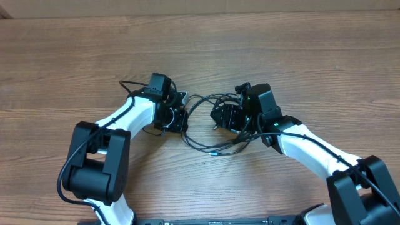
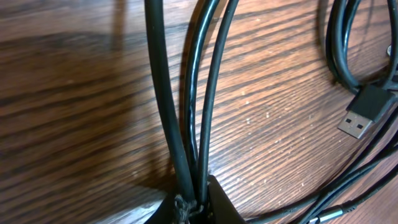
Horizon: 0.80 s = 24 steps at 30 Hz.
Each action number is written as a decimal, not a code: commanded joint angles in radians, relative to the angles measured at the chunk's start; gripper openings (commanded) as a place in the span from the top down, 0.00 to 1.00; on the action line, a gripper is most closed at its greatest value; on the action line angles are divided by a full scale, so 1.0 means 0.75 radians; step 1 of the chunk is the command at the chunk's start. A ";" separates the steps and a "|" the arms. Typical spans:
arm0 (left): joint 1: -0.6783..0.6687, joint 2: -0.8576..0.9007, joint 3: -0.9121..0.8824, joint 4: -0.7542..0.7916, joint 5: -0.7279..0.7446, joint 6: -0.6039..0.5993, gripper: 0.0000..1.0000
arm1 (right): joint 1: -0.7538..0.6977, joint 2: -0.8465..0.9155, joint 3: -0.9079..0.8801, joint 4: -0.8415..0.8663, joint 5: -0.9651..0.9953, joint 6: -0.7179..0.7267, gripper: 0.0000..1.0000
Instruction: Untangle cables
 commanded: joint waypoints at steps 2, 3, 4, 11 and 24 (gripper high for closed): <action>-0.017 0.038 -0.029 0.006 0.001 0.039 0.90 | 0.005 0.090 0.044 0.026 0.064 0.000 0.51; -0.017 0.038 -0.029 0.006 0.000 0.039 0.90 | 0.005 0.110 0.044 0.039 0.059 0.006 0.51; -0.017 0.038 -0.029 0.007 0.000 0.039 0.90 | 0.006 0.135 0.044 0.057 0.050 0.006 0.51; -0.017 0.038 -0.029 0.014 -0.001 0.039 0.91 | 0.015 0.273 0.044 0.281 0.025 0.004 0.51; -0.017 0.038 -0.029 0.016 -0.025 0.038 0.91 | 0.146 0.280 0.044 0.310 0.426 0.003 0.51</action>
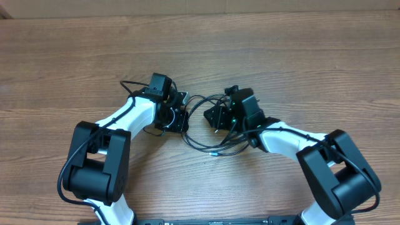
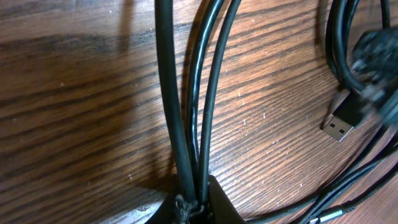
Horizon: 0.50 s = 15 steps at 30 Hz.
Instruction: Untangle cables
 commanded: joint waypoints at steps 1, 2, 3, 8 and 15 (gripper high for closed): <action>-0.012 0.038 -0.024 0.005 -0.029 0.035 0.91 | 0.033 0.005 0.038 0.008 0.216 0.002 0.51; -0.012 0.038 -0.024 0.005 -0.030 0.035 0.91 | 0.034 0.005 0.038 0.012 0.246 0.002 0.52; -0.012 0.038 -0.024 0.005 -0.030 0.035 0.91 | 0.034 0.005 0.038 0.020 0.272 -0.002 0.52; -0.012 0.038 -0.024 0.005 -0.030 0.035 0.91 | 0.034 0.005 0.038 0.041 0.327 -0.009 0.52; -0.012 0.038 -0.024 0.006 -0.030 0.036 0.91 | 0.049 0.009 0.038 0.042 0.338 -0.008 0.52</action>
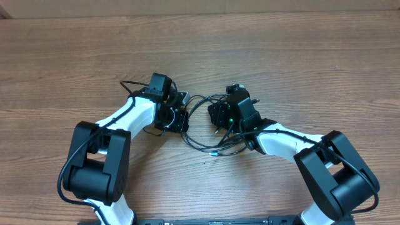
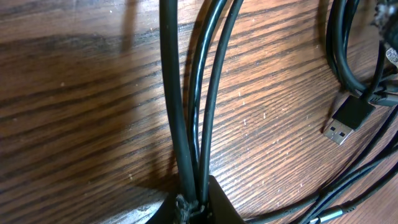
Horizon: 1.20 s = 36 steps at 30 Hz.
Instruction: Untangle cables
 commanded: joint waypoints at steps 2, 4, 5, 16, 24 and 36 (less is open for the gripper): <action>-0.012 0.038 -0.024 0.006 -0.030 0.035 0.91 | 0.018 0.022 0.038 0.012 0.050 -0.006 0.55; -0.012 0.038 -0.024 0.005 -0.030 0.035 0.91 | 0.032 0.045 0.038 0.017 0.071 -0.006 0.58; -0.012 0.038 -0.024 0.005 -0.030 0.035 0.91 | 0.040 0.062 0.038 0.024 0.085 -0.006 0.59; -0.012 0.038 -0.024 0.005 -0.030 0.035 0.91 | 0.062 0.169 0.053 0.013 0.010 0.117 0.82; -0.012 0.038 -0.024 -0.006 -0.040 0.035 0.91 | 0.022 0.149 0.082 0.004 -0.388 0.077 0.96; -0.011 0.038 -0.024 -0.021 -0.351 -0.142 0.93 | -0.254 -0.055 0.082 0.152 -1.213 0.029 0.96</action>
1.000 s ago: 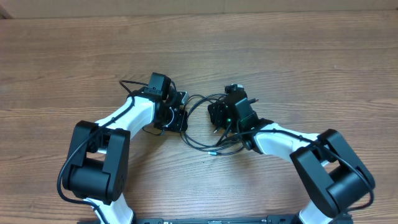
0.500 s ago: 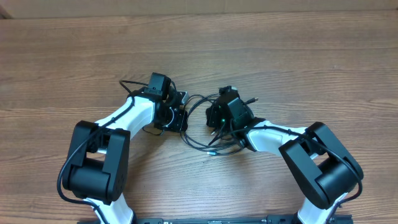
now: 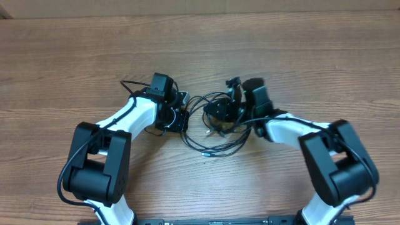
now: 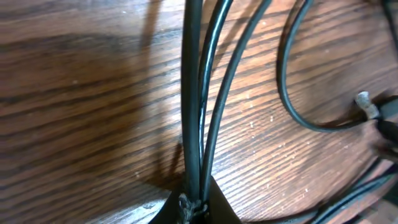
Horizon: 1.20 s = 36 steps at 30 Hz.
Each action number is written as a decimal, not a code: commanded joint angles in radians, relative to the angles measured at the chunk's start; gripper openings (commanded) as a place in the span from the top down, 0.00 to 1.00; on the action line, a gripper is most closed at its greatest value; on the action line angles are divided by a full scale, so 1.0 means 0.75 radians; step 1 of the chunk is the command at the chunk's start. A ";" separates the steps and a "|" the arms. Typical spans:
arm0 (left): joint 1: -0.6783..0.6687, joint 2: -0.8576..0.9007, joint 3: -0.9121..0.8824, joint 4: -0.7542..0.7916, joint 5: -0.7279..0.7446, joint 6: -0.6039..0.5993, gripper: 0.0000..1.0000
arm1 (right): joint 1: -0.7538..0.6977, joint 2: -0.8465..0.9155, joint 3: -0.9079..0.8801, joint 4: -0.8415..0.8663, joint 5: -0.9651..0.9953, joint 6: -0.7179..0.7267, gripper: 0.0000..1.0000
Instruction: Untangle cables
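A tangle of thin black cables [image 3: 195, 142] lies at the table's middle, between the two arms. My left gripper [image 3: 181, 117] is at the tangle's left end, shut on several black strands [image 4: 194, 124] that run straight up from its jaws [image 4: 198, 203]. My right gripper [image 3: 220, 115] sits on the bunched cables at the right side, and its fingers are hidden among the black wires. A small grey connector tip [image 4: 367, 104] shows at the right of the left wrist view, beside a dark blur. One loop [image 4: 292, 106] curves on the wood.
The wooden table [image 3: 200, 44] stretches bare-grained on all sides of the tangle. Both white arms reach in from the near edge, the left arm [image 3: 128, 115] and the right arm [image 3: 294, 128] flanking the cables.
The right gripper has shifted slightly farther and its wrist has swung back. The USB plug has gone from the left wrist view, and the loop there now lies differently. The left gripper keeps its hold.
The left gripper stayed shut on the strands throughout. The right gripper first stood to the right of the tangle, with a USB plug lying loose. It then was farther left at the plug. Now the plug is out of sight and the cables bunch at the right gripper.
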 commanded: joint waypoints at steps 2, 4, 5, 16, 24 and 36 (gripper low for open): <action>-0.002 0.044 -0.027 -0.029 -0.369 -0.144 0.93 | -0.057 -0.186 0.015 0.023 -0.351 -0.020 0.96; 0.001 0.044 -0.027 -0.046 -0.471 -0.203 0.93 | -0.079 -0.254 0.015 0.024 -0.389 -0.020 0.96; 0.004 0.044 -0.027 -0.057 -0.524 -0.235 0.92 | -0.090 -0.288 0.015 0.024 -0.399 -0.020 0.96; 0.165 0.044 -0.026 -0.153 -0.689 -0.405 0.89 | -0.242 -0.490 0.014 -0.146 -0.391 -0.022 0.96; 0.390 0.044 -0.026 -0.176 -0.494 -0.431 0.89 | -0.272 -0.488 0.010 -0.667 0.099 -0.162 0.96; 0.426 0.044 -0.027 -0.128 -0.137 -0.220 0.73 | -0.272 -0.481 -0.033 -1.012 0.637 -0.161 0.96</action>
